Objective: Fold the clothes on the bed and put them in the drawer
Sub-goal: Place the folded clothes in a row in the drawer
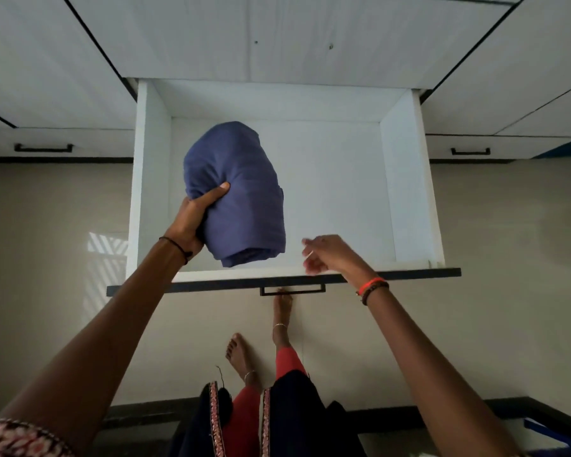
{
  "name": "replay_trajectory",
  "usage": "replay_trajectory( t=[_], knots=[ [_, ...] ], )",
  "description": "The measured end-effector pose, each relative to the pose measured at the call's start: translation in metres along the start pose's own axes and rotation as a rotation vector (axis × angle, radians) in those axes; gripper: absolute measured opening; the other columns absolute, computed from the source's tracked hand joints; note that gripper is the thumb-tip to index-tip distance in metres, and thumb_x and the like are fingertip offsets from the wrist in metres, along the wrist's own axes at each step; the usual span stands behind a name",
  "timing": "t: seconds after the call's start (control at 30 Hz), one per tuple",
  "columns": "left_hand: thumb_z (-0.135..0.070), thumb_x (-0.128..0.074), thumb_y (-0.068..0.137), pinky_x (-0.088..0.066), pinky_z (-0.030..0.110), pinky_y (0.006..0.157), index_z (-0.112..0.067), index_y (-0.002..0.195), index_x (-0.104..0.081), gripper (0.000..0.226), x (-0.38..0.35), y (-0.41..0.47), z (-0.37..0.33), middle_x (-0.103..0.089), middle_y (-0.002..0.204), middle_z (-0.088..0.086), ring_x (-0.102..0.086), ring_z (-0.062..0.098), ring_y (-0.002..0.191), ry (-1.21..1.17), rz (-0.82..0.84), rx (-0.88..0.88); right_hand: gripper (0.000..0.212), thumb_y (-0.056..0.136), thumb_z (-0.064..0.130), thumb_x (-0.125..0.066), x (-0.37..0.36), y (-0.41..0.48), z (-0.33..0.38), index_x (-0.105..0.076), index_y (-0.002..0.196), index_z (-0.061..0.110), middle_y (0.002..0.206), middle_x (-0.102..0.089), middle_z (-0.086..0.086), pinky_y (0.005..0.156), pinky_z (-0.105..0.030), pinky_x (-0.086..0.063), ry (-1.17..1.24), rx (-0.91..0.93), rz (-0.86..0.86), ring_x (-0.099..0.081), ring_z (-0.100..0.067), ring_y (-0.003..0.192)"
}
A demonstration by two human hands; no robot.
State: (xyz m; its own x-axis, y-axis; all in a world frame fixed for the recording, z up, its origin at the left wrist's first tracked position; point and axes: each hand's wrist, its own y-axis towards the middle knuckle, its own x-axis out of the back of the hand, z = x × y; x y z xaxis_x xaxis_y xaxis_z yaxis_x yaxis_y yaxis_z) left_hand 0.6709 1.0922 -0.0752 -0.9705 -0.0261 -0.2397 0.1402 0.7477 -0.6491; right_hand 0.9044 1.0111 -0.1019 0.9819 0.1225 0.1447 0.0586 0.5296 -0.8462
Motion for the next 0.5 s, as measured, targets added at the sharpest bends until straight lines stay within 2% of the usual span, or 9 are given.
replay_trajectory(
  t=[0.07,0.13,0.17,0.23,0.33,0.4,0.5],
  knots=[
    [-0.028,-0.072,0.078,-0.053,0.026,0.074,-0.016,0.111,-0.065,0.036,-0.007,0.006,-0.006,-0.073,0.099,0.000,-0.069,0.015,0.095,0.008,0.020,0.009,0.038,0.098,0.033,-0.050,0.012,0.019,0.019,-0.062,0.096,-0.002,0.080,-0.063,-0.017,0.068,-0.026,-0.058,0.238,0.066,-0.099,-0.066,-0.020,0.065],
    [-0.030,-0.074,0.074,-0.054,0.024,0.071,-0.017,0.107,-0.065,0.037,-0.015,0.013,-0.010,-0.074,0.095,-0.002,-0.069,0.013,0.091,0.017,0.050,0.015,0.059,0.096,0.052,-0.040,0.017,0.034,0.031,-0.062,0.110,-0.001,0.093,-0.066,-0.013,0.088,-0.031,-0.054,0.235,0.046,-0.033,-0.065,-0.025,0.090],
    [-0.029,-0.074,0.073,-0.054,0.022,0.069,-0.018,0.105,-0.065,0.035,-0.020,0.015,-0.012,-0.074,0.093,-0.003,-0.070,0.012,0.089,0.013,0.059,0.026,0.067,0.094,0.060,-0.033,0.015,0.039,0.034,-0.061,0.109,0.000,0.096,-0.066,-0.010,0.092,-0.032,-0.051,0.231,0.005,0.042,-0.064,-0.025,0.096],
    [-0.028,-0.070,0.076,-0.055,0.022,0.069,-0.017,0.106,-0.065,0.032,-0.029,0.025,-0.017,-0.074,0.092,-0.003,-0.069,0.012,0.089,-0.003,0.072,0.060,0.074,0.090,0.069,-0.028,0.012,0.053,0.042,-0.057,0.109,0.004,0.100,-0.065,-0.009,0.091,-0.033,-0.049,0.321,-0.111,0.168,-0.061,-0.024,0.102],
    [-0.028,-0.068,0.078,-0.055,0.022,0.070,-0.013,0.116,-0.062,0.041,-0.035,0.038,-0.019,-0.072,0.102,0.002,-0.069,0.016,0.095,0.004,0.109,0.115,0.074,0.083,0.077,-0.039,0.004,0.079,0.046,-0.056,0.116,0.013,0.102,-0.069,-0.007,0.085,-0.037,-0.050,0.555,-0.159,0.200,-0.061,-0.023,0.104],
    [-0.037,-0.080,0.068,-0.055,0.025,0.072,-0.014,0.119,-0.061,0.059,-0.036,0.049,-0.019,-0.071,0.107,0.004,-0.068,0.018,0.097,0.043,0.133,0.145,0.070,0.086,0.074,-0.036,0.003,0.079,0.056,-0.058,0.125,0.021,0.113,-0.068,-0.006,0.087,-0.039,-0.051,0.748,-0.174,0.283,-0.063,-0.025,0.106],
    [-0.046,-0.086,0.049,-0.052,0.031,0.081,-0.017,0.122,-0.058,0.083,-0.033,0.066,-0.012,-0.070,0.112,0.006,-0.066,0.022,0.103,0.111,0.158,0.161,0.078,0.082,0.076,-0.042,0.010,0.085,0.063,-0.056,0.130,0.016,0.121,-0.063,-0.011,0.091,-0.041,-0.052,0.974,-0.155,0.413,-0.064,-0.030,0.107]
  ],
)
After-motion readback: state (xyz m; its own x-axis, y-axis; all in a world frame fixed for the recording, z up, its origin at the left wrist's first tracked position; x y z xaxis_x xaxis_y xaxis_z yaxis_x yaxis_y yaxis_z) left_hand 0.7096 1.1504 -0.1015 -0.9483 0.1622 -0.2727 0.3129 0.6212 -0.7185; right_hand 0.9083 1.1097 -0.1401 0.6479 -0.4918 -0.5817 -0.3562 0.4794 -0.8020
